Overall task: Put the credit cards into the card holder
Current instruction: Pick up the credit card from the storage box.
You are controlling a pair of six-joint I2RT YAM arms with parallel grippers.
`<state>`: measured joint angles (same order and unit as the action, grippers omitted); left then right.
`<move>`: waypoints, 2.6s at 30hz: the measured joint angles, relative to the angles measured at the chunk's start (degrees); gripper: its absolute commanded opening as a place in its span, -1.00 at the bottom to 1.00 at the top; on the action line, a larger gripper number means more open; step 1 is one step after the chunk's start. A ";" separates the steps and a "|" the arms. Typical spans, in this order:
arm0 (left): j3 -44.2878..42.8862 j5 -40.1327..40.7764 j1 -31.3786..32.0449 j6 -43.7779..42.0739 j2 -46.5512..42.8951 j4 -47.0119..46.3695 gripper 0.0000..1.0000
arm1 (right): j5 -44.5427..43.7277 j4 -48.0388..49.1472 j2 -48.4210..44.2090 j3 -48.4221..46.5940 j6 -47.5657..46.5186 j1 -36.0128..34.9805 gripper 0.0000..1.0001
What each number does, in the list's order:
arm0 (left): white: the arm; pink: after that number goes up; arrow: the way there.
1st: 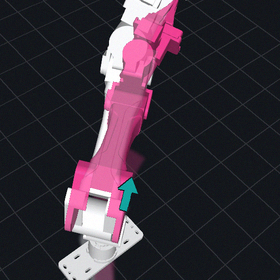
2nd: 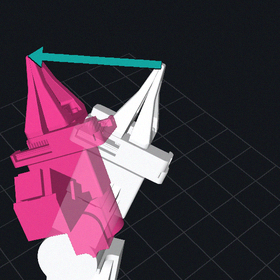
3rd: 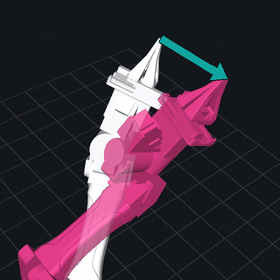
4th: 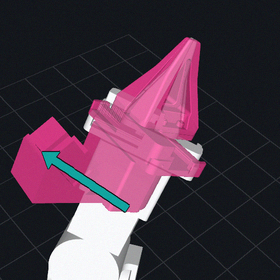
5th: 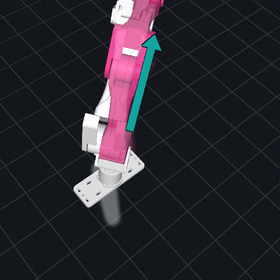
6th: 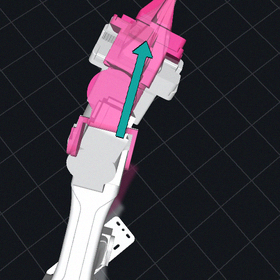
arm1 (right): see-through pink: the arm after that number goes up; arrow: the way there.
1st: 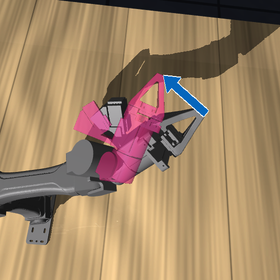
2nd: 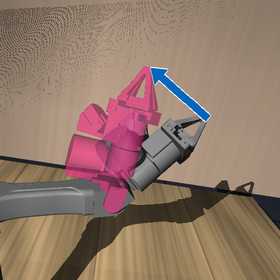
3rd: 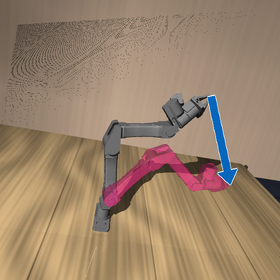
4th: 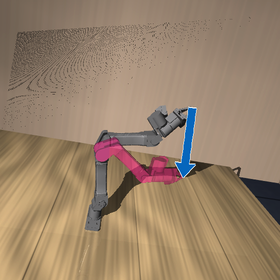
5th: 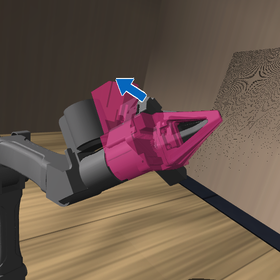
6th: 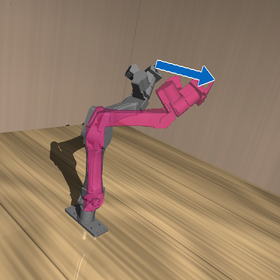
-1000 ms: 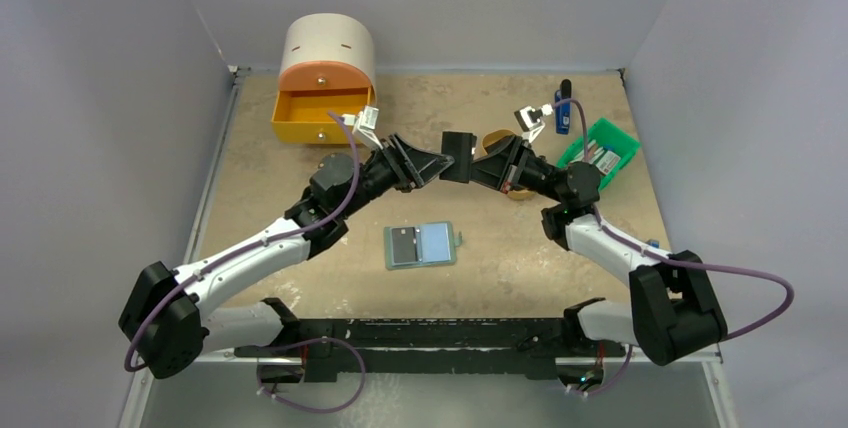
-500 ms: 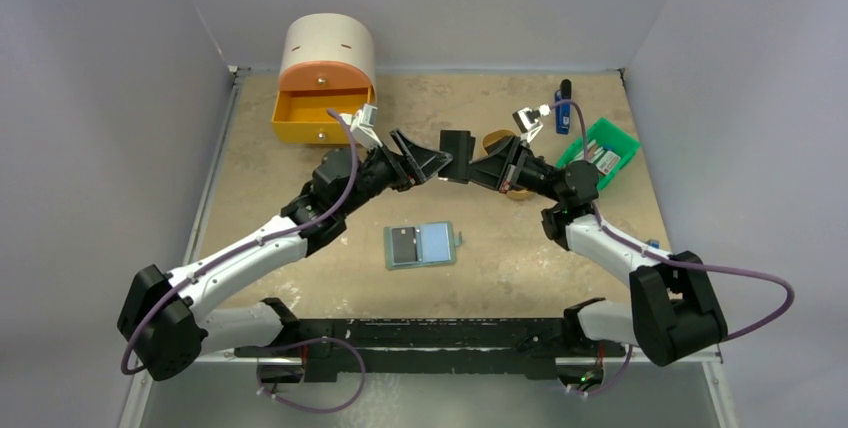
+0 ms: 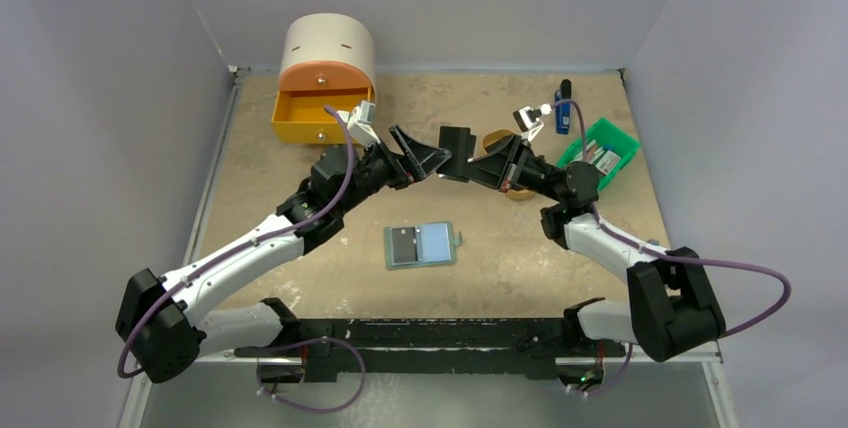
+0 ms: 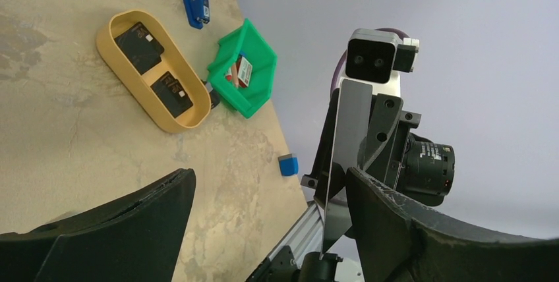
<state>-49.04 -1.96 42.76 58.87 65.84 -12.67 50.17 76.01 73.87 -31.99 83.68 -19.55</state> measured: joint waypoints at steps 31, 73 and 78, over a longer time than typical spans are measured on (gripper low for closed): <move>-2.05 7.91 -0.02 -4.07 -4.72 7.74 0.77 | -3.02 -7.54 -1.25 0.26 -4.13 0.07 -1.00; -12.96 -1.38 -0.02 15.78 -7.50 15.76 0.87 | -57.22 -42.73 -20.57 -2.75 -163.40 -36.59 -1.00; -12.96 -4.50 -0.02 16.57 -5.01 18.23 0.86 | -58.21 -44.22 -20.57 -2.75 -168.17 -37.44 -1.00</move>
<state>-62.00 -6.46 42.74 75.44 60.84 5.56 -8.03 31.79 53.30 -34.74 -84.49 -56.99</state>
